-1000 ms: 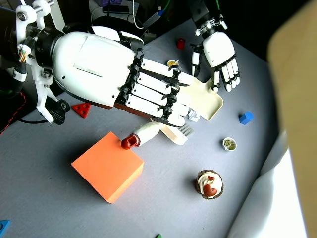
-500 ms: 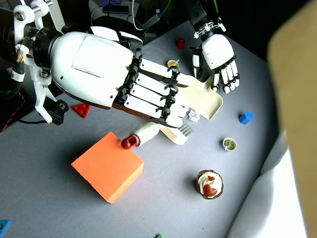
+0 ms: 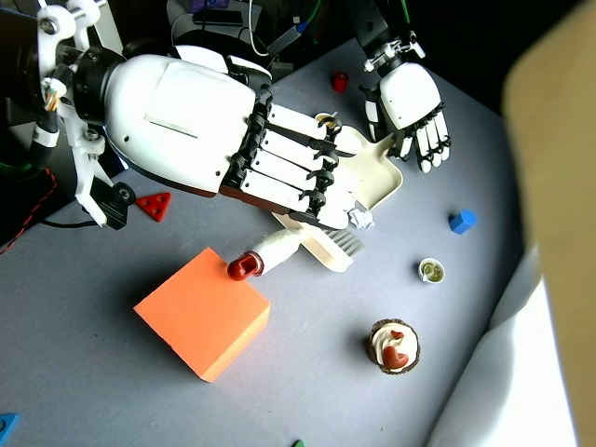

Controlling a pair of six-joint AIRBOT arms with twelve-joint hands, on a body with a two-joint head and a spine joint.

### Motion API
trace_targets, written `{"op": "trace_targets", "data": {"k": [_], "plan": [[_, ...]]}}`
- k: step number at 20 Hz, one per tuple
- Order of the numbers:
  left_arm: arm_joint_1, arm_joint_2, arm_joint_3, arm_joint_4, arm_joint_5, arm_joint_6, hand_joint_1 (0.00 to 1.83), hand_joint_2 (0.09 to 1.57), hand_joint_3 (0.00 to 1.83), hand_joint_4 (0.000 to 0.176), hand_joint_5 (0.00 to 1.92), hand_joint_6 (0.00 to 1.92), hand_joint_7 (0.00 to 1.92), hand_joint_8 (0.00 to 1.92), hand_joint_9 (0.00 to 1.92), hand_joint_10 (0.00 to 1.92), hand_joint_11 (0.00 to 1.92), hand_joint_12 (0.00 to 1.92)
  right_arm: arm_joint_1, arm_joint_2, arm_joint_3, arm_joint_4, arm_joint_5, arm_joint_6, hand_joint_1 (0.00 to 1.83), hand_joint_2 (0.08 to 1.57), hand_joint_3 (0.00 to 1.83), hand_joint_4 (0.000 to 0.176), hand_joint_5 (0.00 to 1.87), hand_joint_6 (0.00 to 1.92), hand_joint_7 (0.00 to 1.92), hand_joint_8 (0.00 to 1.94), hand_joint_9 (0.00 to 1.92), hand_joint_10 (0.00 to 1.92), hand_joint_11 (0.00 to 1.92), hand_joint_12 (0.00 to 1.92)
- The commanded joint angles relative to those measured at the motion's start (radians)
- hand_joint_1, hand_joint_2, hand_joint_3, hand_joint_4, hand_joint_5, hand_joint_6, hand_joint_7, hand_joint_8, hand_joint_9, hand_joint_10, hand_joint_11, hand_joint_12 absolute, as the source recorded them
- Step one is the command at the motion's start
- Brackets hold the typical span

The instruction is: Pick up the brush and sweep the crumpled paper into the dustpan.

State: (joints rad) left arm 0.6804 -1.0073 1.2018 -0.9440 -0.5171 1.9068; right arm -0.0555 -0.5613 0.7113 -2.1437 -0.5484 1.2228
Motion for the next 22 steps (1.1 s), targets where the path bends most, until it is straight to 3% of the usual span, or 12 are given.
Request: {"op": "trace_targets", "data": {"k": [1,5,7,9,10,12,13,15,18,20,21,22], "plan": [[-0.001,-0.001,0.002,0.027,-0.066,0.004,1.14,1.08,0.0,0.0,1.06,0.84,0.32,0.0,0.26,0.0,0.16,0.24,0.013,0.01,-0.006,-0.047,-0.073,0.006,0.0,0.91,0.0,0.0,0.01,0.0,0.03,0.0,0.06,0.01,0.05,0.01],[-0.025,-0.001,0.021,0.039,-0.052,0.004,1.14,1.06,0.0,0.0,1.11,0.77,0.36,0.0,0.29,0.0,0.17,0.27,0.005,0.007,-0.01,-0.047,-0.081,0.006,0.0,0.91,0.0,0.0,0.02,0.01,0.03,0.0,0.06,0.0,0.07,0.02],[-0.039,-0.01,0.038,0.048,-0.038,0.004,1.08,1.1,0.01,0.038,1.02,0.92,0.32,0.01,0.25,0.01,0.1,0.24,0.0,0.007,-0.01,-0.047,-0.087,0.006,0.0,0.92,0.0,0.0,0.02,0.0,0.03,0.0,0.06,0.0,0.05,0.01],[-0.048,-0.018,0.052,0.056,-0.023,0.004,1.07,1.12,0.0,0.032,0.99,0.97,0.31,0.0,0.23,0.0,0.08,0.22,-0.009,0.005,-0.013,-0.047,-0.118,0.006,0.0,0.93,0.01,0.0,0.02,0.0,0.03,0.0,0.06,0.0,0.05,0.01],[-0.053,-0.021,0.056,0.06,-0.021,0.004,1.05,1.13,0.0,0.056,0.96,1.02,0.27,0.0,0.21,0.0,0.1,0.23,-0.013,0.004,-0.016,-0.047,-0.129,0.006,0.0,0.93,0.01,0.0,0.03,0.01,0.04,0.0,0.06,0.0,0.06,0.01],[-0.056,-0.021,0.055,0.059,-0.027,0.004,1.08,1.1,0.0,0.037,1.02,0.92,0.28,0.0,0.24,0.01,0.13,0.24,-0.023,-0.001,-0.025,-0.047,-0.149,0.006,0.0,0.94,0.01,0.0,0.03,0.01,0.04,0.01,0.06,0.01,0.07,0.02],[-0.061,-0.024,0.057,0.06,-0.031,0.004,1.06,1.11,0.0,0.076,1.01,0.93,0.28,0.0,0.24,0.01,0.12,0.24,-0.044,-0.004,-0.037,-0.049,-0.178,0.006,0.0,0.94,0.0,0.0,0.03,0.01,0.04,0.01,0.06,0.01,0.07,0.02],[-0.067,-0.025,0.058,0.06,-0.031,0.004,1.05,1.12,0.0,0.059,0.97,1.0,0.27,0.0,0.23,0.0,0.1,0.23,-0.088,-0.016,-0.055,-0.103,-0.248,0.006,0.0,0.94,0.0,0.0,0.03,0.01,0.05,0.01,0.06,0.01,0.07,0.02],[-0.09,-0.04,0.075,0.082,-0.016,0.004,1.06,1.12,0.0,0.059,0.99,0.97,0.27,0.0,0.22,0.0,0.12,0.25,-0.13,-0.025,-0.097,-0.178,-0.38,0.004,0.0,0.93,0.0,0.0,0.02,0.0,0.03,0.0,0.06,0.0,0.06,0.01],[-0.101,-0.04,0.082,0.094,0.004,0.004,1.05,1.11,0.0,0.095,1.0,0.95,0.27,0.0,0.22,0.0,0.13,0.25,-0.13,-0.03,-0.108,-0.178,-0.405,0.0,0.02,0.93,0.0,0.0,0.03,0.01,0.06,0.01,0.09,0.01,0.09,0.03],[-0.111,-0.042,0.088,0.105,0.011,0.004,1.06,1.11,0.0,0.067,1.0,0.94,0.28,0.0,0.22,0.0,0.12,0.25,-0.13,-0.032,-0.113,-0.178,-0.425,-0.005,0.08,0.93,0.0,0.0,0.01,0.0,0.04,0.0,0.07,0.0,0.08,0.02],[-0.119,-0.043,0.091,0.11,0.015,0.004,1.06,1.11,0.0,0.064,1.01,0.94,0.27,0.0,0.21,0.0,0.12,0.25,-0.131,-0.037,-0.116,-0.178,-0.442,-0.017,0.12,0.93,0.0,0.0,0.02,0.01,0.05,0.01,0.09,0.01,0.1,0.03]]}}
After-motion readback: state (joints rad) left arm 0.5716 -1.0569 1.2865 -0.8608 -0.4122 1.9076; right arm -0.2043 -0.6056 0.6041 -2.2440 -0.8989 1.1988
